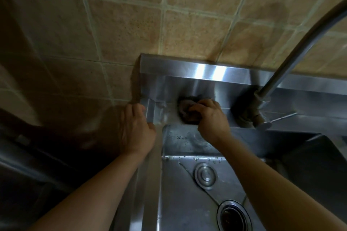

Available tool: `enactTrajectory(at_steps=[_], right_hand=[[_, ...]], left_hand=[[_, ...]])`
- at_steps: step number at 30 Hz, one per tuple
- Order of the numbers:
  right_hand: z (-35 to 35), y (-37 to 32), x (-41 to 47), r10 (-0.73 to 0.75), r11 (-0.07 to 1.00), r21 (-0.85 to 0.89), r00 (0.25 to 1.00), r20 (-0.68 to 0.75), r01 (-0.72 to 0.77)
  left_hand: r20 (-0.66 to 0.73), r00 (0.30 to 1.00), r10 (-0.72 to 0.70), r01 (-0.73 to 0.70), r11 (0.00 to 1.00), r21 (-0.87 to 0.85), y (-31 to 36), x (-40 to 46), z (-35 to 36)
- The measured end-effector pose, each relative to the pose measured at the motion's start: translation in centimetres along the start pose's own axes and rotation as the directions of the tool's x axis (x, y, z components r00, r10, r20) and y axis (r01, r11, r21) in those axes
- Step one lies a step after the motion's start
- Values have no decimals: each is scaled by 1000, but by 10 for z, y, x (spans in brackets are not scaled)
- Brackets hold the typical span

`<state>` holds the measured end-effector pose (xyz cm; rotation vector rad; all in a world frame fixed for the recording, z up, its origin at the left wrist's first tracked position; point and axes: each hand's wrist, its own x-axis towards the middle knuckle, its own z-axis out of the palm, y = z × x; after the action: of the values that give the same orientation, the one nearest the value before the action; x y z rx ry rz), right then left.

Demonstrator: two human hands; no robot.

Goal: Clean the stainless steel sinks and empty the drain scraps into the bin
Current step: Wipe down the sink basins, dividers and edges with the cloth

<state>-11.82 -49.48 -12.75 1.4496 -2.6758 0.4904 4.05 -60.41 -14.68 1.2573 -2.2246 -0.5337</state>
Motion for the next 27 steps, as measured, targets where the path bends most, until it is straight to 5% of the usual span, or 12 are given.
enactTrajectory(at_steps=[3,6,12,18,22,27], right_hand=[[-12,13,-3,231,968,-71,965,-128,-241],[-12,42,-9,403,902,-154,914,-34,-404],[21,34,-15,314,949,39,933,-178,-312],[46,-39,3,-125,990,64,991,-45,127],[49,-75,21,-129,974,204,985,119,103],[55,-72,28,-141,949,304,974,177,83]], left_hand=[[5,1000,5,-5,1000,10,1,-1,-1],[5,1000,6,-6,1000,-6,2,2,3],[16,1000,-10,11,998,-56,1,4,7],[-26,995,-92,82,958,-274,1,2,-3],[-88,974,-208,158,905,-395,-6,0,-15],[-92,972,-215,173,927,-333,-20,-21,-41]])
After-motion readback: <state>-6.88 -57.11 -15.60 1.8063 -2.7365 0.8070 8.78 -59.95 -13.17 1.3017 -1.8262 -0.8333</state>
